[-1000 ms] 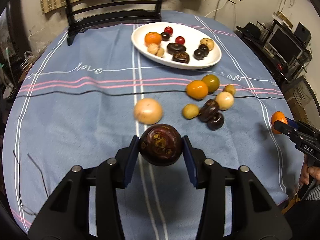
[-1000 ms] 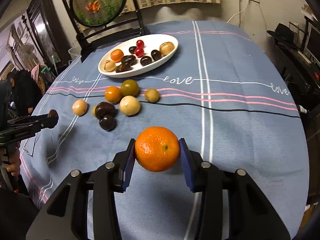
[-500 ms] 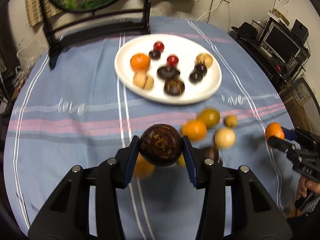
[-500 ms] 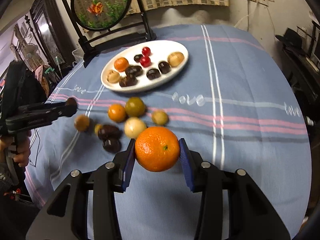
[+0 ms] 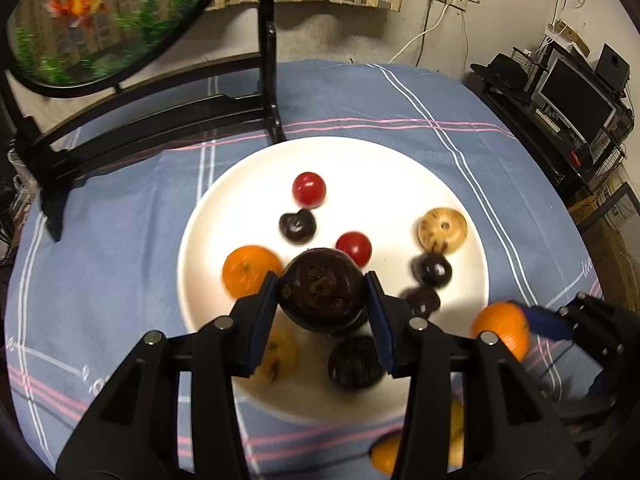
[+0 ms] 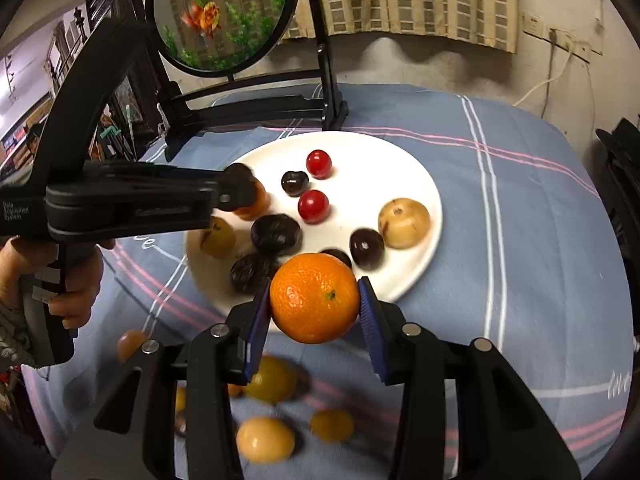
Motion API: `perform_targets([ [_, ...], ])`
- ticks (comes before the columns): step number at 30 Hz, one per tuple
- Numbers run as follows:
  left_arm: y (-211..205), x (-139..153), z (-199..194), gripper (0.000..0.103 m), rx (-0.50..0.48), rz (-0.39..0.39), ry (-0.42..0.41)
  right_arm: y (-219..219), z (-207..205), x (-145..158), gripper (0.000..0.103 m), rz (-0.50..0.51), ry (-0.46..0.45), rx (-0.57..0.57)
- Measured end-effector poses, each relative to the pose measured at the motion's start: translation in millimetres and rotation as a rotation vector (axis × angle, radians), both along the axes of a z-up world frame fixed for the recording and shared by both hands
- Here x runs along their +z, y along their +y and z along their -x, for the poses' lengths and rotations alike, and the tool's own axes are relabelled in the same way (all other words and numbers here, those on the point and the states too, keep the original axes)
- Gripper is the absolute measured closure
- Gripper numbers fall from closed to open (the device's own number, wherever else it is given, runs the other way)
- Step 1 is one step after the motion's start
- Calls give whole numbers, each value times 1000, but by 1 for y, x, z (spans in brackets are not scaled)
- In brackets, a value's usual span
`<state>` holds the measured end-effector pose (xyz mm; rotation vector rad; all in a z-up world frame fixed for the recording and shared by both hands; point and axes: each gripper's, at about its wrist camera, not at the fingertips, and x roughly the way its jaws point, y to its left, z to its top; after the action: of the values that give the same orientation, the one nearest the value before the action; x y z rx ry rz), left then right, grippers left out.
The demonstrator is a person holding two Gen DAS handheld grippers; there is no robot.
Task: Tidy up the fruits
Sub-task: 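Carry both fruits over the plate and open both grippers to drop them, then grasp the pale tan round fruit with the left gripper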
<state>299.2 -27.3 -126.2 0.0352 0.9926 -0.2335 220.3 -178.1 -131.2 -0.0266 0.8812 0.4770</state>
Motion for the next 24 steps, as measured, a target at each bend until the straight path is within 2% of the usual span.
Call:
perform_targets([
  [3, -7, -12, -15, 58, -9, -7, 18, 10, -10, -10, 59, 40, 7, 19],
  [5, -8, -20, -20, 58, -5, -10, 31, 11, -11, -11, 50, 50, -10, 16],
  [7, -7, -22, -22, 57, -1, -4, 29, 9, -8, -8, 44, 39, -42, 14],
  [13, 5, -14, -12, 57, 25, 23, 24, -3, 2, 1, 44, 9, -38, -7],
  [17, 24, -2, 12, 57, 50, 22, 12, -13, 23, 10, 44, -5, -36, -29],
  [21, 53, 5, 55, 54, 98, -8, 15, -20, 53, 18, 42, -7, -30, -44],
  [24, 76, 1, 91, 54, 138, -2, 45, -27, 78, 23, 42, -3, -26, -57],
])
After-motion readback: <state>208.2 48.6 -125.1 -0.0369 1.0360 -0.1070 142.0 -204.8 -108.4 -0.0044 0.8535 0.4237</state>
